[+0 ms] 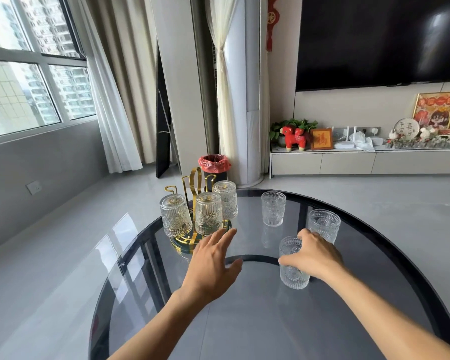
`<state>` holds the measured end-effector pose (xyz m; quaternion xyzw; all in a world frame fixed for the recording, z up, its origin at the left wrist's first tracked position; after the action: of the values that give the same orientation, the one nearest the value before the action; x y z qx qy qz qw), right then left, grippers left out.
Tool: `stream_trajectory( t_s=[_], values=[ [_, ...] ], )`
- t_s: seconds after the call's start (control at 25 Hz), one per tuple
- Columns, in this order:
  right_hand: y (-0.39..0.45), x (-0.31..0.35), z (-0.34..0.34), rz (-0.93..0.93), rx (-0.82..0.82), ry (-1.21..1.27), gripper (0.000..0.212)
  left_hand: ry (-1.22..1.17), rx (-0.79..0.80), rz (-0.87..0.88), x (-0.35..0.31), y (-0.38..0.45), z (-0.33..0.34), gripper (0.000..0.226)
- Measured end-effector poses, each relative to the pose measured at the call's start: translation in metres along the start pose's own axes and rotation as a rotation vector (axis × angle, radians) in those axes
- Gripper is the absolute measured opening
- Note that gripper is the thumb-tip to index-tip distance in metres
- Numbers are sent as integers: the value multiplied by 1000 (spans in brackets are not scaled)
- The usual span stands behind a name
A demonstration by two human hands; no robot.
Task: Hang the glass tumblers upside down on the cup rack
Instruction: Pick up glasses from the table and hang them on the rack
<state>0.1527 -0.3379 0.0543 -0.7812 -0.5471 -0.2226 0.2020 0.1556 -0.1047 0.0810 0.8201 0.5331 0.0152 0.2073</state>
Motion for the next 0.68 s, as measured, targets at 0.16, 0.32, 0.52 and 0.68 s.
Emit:
stream_trajectory(
  t_s=[0.16,0.32,0.52,0.68],
  values=[
    [-17,26,13,19,18,457,72,-791,92,-442,23,-8,12,50],
    [-37,79,35,12,187,1165,60,-1412,307,-647,-3,-28,36,52],
    [-73,135,35,-308,193,1359,66,-1885,-124,-653,22,-18,-6,77],
    [-99,168,23,-641,-7,755,64,-1961,-7,-554,24,-16,-30,53]
  ],
)
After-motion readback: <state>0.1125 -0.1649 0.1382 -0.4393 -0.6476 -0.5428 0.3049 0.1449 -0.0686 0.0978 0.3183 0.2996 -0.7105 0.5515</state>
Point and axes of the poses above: each hand's wrist, its own y-axis towards the middle knuckle, its own z-axis out of the palm, x = y × z, the point moved 10 cm from there along y, towards the middle knuckle, and after that the axes turned 10 degrees about y, right-handed, at the moved point
